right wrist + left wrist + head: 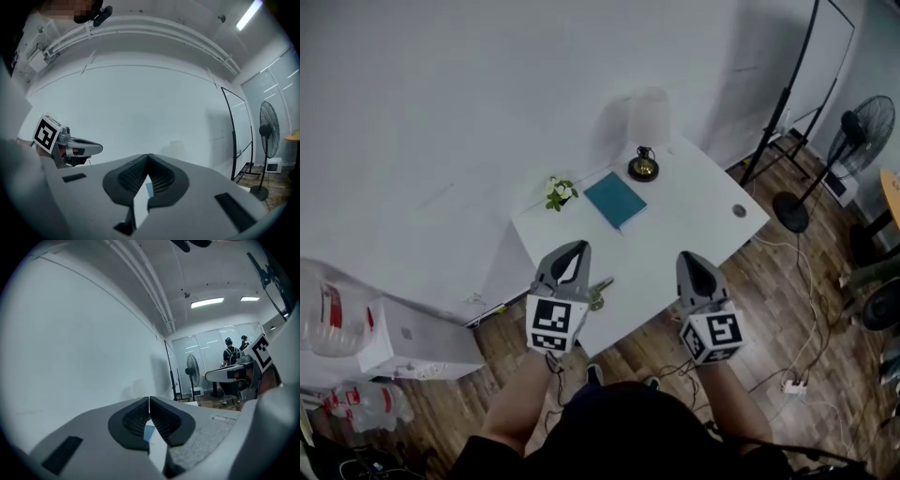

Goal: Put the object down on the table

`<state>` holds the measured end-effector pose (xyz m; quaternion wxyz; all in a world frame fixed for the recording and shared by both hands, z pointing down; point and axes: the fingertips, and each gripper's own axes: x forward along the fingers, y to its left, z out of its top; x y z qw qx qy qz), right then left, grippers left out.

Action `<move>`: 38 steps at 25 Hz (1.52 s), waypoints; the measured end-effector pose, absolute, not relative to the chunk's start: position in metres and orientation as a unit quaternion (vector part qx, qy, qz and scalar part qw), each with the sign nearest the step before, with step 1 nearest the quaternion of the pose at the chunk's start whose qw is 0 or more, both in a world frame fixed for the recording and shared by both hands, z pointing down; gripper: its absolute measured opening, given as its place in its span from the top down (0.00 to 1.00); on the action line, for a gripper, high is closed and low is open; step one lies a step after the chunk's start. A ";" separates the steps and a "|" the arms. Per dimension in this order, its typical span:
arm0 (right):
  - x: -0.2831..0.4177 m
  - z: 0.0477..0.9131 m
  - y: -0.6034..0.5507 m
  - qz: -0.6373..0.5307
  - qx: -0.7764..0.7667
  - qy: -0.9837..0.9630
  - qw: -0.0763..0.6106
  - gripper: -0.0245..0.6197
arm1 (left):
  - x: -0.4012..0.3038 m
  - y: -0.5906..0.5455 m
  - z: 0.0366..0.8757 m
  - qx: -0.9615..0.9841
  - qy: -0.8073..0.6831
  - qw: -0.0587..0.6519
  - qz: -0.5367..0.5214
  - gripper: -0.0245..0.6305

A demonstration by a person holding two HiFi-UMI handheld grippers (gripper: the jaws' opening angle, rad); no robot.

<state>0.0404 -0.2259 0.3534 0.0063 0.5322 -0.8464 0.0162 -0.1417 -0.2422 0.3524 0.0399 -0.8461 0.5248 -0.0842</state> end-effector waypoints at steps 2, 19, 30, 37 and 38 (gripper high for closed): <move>0.039 0.341 -0.225 -0.003 0.526 -0.851 -0.002 0.95 | -0.144 -0.242 0.342 -0.844 0.530 0.038 -0.072 0.95; 0.044 0.294 -0.223 -0.066 0.499 -0.863 -0.041 0.95 | -0.144 -0.237 0.300 -0.837 0.545 0.041 -0.024 0.95; 0.041 0.302 -0.229 -0.056 0.488 -0.870 -0.037 0.95 | -0.142 -0.243 0.310 -0.836 0.547 0.033 -0.031 0.95; 0.036 0.305 -0.233 -0.055 0.485 -0.872 -0.033 0.95 | -0.146 -0.249 0.317 -0.836 0.547 0.029 -0.033 0.95; 0.035 0.306 -0.234 -0.055 0.485 -0.872 -0.032 0.95 | -0.147 -0.249 0.318 -0.836 0.547 0.028 -0.033 0.95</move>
